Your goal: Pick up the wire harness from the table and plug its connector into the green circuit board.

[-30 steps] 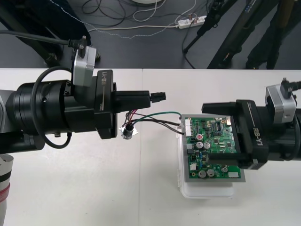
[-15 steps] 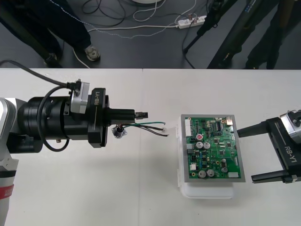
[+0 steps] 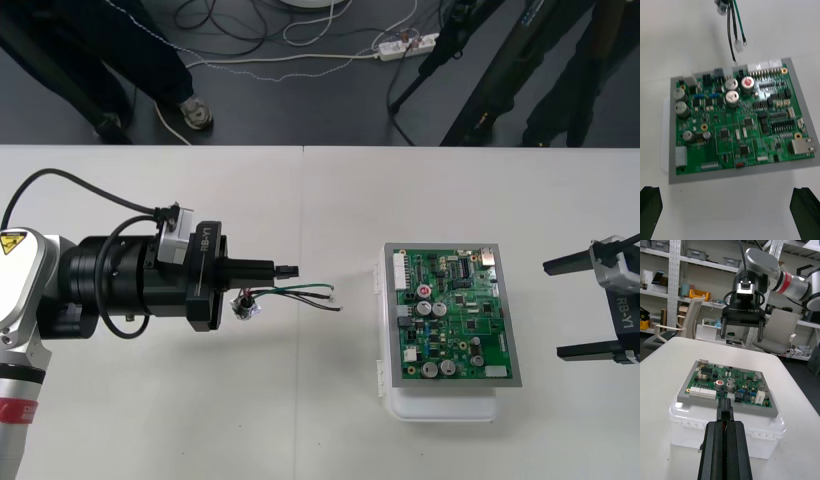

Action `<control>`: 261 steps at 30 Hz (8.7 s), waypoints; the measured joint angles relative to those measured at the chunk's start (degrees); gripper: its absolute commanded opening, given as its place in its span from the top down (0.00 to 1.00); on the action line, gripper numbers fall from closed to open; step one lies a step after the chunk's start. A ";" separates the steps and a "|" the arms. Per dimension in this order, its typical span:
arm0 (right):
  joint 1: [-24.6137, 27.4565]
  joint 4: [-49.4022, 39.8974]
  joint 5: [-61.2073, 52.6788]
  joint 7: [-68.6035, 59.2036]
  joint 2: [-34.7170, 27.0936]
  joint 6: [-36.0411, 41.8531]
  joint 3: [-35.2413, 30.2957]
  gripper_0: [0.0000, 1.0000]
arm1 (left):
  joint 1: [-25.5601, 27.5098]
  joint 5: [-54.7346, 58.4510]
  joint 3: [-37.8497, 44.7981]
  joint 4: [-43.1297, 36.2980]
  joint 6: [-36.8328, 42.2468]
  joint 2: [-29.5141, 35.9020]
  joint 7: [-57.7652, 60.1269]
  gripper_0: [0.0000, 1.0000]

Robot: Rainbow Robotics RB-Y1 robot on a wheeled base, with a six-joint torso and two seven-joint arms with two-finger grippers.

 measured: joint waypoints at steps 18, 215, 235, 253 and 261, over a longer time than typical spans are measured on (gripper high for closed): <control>0.39 -4.87 22.56 -4.99 0.06 -0.02 6.09 0.00 | -0.67 0.01 -8.61 16.50 -0.12 0.03 -13.16 1.00; -5.29 -9.85 49.33 -11.59 4.39 1.91 28.12 0.00 | -11.63 0.86 -23.28 26.04 11.12 -6.39 -24.94 1.00; -5.29 -9.82 49.33 -11.59 4.39 1.91 28.12 0.00 | -11.63 1.01 -23.38 26.04 11.34 -6.36 -24.96 1.00; -5.29 -9.71 49.32 -11.59 4.39 1.91 28.12 0.00 | -11.63 1.22 -23.53 26.04 12.27 -6.35 -25.09 1.00; -5.29 -9.69 49.30 -11.59 4.39 1.91 28.12 0.00 | -11.63 1.20 -23.54 26.04 12.28 -6.35 -25.40 1.00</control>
